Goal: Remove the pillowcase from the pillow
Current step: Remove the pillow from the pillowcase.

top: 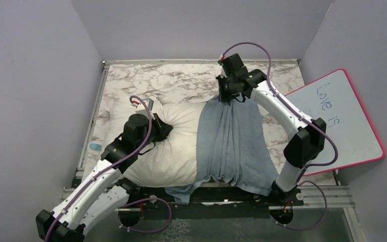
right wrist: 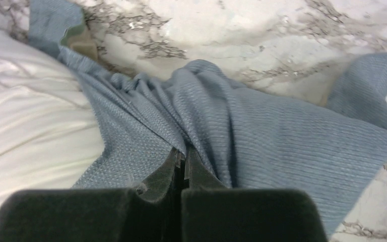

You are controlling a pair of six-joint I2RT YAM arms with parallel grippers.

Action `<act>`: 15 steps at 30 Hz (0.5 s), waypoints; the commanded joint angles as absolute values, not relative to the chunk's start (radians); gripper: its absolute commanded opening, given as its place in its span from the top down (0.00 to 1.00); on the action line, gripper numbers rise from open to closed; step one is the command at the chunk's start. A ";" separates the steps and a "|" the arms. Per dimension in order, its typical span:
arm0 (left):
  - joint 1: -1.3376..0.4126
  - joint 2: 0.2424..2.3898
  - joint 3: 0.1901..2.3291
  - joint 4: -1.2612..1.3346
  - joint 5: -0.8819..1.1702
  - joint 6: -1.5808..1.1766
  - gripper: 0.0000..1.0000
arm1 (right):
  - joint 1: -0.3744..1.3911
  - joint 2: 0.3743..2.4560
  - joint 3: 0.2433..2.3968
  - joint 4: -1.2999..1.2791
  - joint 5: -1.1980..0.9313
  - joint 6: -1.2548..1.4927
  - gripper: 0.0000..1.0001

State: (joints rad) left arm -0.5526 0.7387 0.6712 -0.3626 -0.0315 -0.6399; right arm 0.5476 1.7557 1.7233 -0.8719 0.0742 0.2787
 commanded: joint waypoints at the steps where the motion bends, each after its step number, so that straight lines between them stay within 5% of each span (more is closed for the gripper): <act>1: -0.538 0.701 0.632 -0.590 -0.220 -0.668 1.00 | 0.472 1.693 1.732 -0.910 0.207 0.260 1.00; 5: -0.538 0.717 0.634 -0.590 -0.245 -0.692 1.00 | 0.481 1.691 1.783 -0.918 -0.085 0.235 0.94; 12: -0.538 0.749 0.663 -0.588 -0.261 -0.680 1.00 | 0.497 1.475 1.660 -0.788 0.138 0.282 0.25; 15: -0.538 0.739 0.661 -0.581 -0.253 -0.667 1.00 | 0.487 1.441 1.627 -0.798 0.234 0.291 0.08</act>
